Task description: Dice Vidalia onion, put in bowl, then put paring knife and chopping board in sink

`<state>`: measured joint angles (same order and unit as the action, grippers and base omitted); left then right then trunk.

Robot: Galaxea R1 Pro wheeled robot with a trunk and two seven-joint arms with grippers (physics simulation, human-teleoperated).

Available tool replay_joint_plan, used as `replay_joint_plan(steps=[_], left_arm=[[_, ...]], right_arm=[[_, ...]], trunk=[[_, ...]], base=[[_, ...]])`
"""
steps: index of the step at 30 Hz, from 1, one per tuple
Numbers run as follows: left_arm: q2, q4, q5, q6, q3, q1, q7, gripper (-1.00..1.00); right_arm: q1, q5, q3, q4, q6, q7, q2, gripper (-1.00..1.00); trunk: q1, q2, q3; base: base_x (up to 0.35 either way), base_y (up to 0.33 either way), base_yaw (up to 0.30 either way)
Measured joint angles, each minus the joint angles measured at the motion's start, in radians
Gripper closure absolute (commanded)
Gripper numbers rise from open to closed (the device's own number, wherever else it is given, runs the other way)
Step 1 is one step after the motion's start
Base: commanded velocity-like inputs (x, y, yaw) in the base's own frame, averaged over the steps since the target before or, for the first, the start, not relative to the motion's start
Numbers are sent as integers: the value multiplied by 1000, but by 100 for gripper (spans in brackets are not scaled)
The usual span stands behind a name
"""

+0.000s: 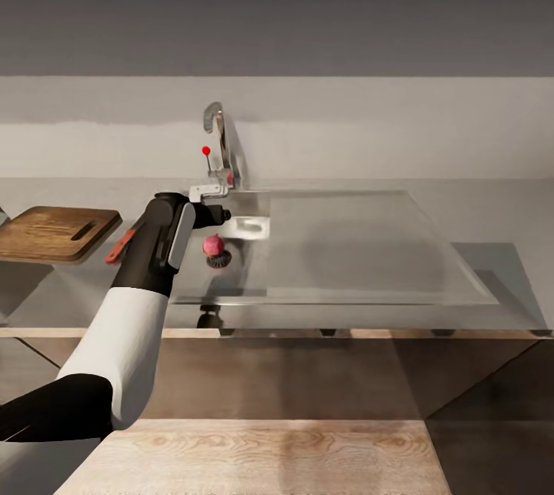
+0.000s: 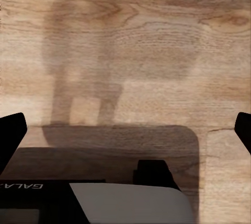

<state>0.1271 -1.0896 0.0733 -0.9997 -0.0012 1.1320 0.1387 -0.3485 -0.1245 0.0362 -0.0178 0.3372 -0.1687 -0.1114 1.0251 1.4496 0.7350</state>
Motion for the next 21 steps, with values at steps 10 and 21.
replay_joint_plan(steps=[10,21], left_arm=[[0,1,-1,0,0,-9,-3,-100],[-2,1,-1,0,2,-18,-4,-100]], right_arm=[[0,0,0,0,0,0,-2,-100],[0,0,0,0,0,0,-3,-100]], trunk=[[0,0,16],[0,0,34]], base=[[18,0,0],[2,0,0]])
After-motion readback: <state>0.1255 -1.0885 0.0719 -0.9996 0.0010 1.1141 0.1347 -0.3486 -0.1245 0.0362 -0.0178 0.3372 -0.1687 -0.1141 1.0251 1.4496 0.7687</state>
